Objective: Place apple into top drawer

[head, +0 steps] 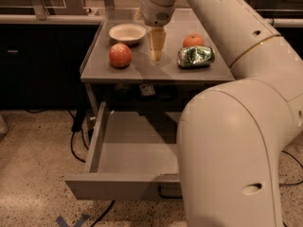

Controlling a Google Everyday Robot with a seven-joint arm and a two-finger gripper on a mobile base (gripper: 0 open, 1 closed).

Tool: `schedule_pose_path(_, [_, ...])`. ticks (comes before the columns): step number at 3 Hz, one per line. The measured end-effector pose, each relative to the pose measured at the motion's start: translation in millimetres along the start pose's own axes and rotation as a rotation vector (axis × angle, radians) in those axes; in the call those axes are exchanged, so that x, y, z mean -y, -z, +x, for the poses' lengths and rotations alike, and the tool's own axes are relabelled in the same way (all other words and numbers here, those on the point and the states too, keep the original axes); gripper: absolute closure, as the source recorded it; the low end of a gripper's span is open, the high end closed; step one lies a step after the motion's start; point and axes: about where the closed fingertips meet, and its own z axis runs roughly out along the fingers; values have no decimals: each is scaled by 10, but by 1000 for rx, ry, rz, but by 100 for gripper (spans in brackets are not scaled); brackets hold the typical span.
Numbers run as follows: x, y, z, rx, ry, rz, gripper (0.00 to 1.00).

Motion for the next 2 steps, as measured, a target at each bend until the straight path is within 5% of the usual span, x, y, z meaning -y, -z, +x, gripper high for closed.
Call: schedule_pose_path(2, [246, -287, -67, 41, 51, 12, 0])
